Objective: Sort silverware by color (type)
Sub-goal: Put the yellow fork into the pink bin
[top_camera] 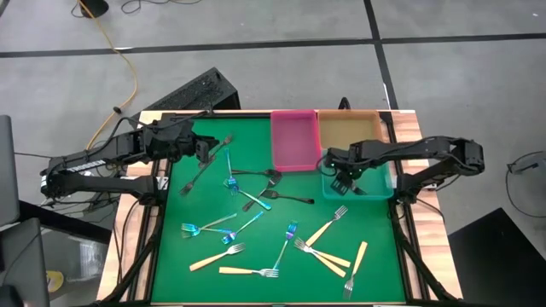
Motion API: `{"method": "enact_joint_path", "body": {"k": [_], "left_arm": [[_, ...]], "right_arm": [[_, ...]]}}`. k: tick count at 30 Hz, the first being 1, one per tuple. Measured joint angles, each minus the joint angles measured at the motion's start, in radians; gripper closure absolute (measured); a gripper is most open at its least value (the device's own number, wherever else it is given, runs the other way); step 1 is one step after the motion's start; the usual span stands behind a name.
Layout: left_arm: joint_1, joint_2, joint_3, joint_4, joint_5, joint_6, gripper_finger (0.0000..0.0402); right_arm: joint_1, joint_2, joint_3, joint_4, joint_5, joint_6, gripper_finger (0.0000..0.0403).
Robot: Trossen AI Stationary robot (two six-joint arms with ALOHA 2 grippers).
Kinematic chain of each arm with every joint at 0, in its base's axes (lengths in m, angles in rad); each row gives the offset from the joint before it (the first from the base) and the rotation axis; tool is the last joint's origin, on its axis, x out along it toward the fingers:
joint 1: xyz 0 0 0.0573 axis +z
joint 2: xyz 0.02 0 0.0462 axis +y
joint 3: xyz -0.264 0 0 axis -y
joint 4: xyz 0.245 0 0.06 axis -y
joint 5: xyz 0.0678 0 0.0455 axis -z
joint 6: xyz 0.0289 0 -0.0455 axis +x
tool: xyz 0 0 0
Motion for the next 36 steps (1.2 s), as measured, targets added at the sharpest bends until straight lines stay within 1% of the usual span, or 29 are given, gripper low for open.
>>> {"method": "enact_joint_path", "body": {"k": [4, 8, 13, 18, 21, 25, 29, 36], "left_arm": [[0.0, 0.0, 0.0, 0.0, 0.0, 0.002, 0.0272], [0.0, 0.0, 0.0, 0.0, -0.001, 0.002, 0.0272], [0.0, 0.0, 0.0, 0.0, -0.006, 0.002, 0.0272], [0.0, 0.0, 0.0, 0.0, -0.006, 0.002, 0.0272], [0.0, 0.0, 0.0, 0.0, -0.006, 0.003, 0.0272], [0.0, 0.0, 0.0, 0.0, -0.006, 0.006, 0.0272], [0.0, 0.0, 0.0, 0.0, -0.006, 0.007, 0.0272], [0.0, 0.0, 0.0, -0.002, 0.002, 0.007, 0.0272]], "right_arm": [[0.01, -0.053, 0.062, -0.007, 0.0, -0.019, 0.0223], [0.046, -0.13, 0.152, 0.004, 0.0, -0.081, 0.0223], [0.147, -0.204, 0.237, 0.091, 0.0, -0.163, 0.0223], [0.266, -0.226, 0.248, 0.207, -0.002, -0.212, 0.0223], [0.333, -0.201, 0.248, 0.212, -0.018, -0.23, 0.0223], [0.418, -0.133, 0.248, 0.223, -0.034, -0.233, 0.0223], [0.492, -0.06, 0.248, 0.23, -0.082, -0.259, 0.0223], [0.571, 0.054, 0.248, 0.235, -0.081, -0.274, 0.0223]]}}
